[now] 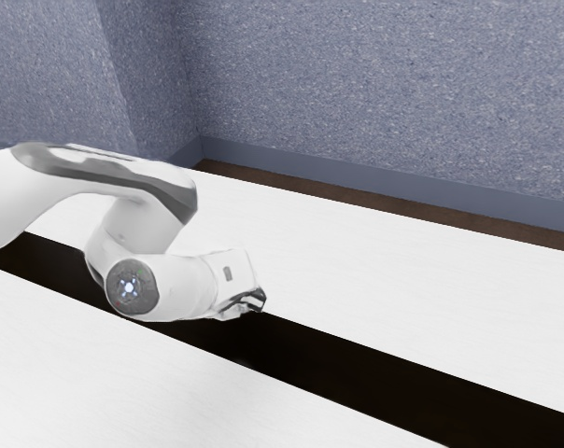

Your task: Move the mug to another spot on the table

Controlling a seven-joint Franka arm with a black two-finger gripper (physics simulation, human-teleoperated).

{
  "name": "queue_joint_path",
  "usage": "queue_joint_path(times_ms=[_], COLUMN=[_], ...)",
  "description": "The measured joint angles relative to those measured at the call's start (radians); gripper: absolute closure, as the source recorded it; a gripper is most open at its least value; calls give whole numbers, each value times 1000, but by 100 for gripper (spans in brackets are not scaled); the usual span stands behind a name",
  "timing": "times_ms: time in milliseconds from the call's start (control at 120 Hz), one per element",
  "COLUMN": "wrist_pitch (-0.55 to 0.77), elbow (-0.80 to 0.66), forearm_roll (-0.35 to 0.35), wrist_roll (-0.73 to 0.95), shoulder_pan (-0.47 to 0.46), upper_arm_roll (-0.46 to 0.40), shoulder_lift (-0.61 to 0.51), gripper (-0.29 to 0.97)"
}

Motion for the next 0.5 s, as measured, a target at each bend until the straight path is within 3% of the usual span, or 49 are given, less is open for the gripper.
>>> queue_joint_path(times_ms=[125, 500], wrist_pitch=[-56, -163], elbow=[-9, -16], forearm_roll=[127, 303], wrist_roll=[-170, -644], shoulder_pan=[-39, -112], upper_arm_roll=[-42, -110], shoulder_lift=[3, 55], gripper=[79, 79])
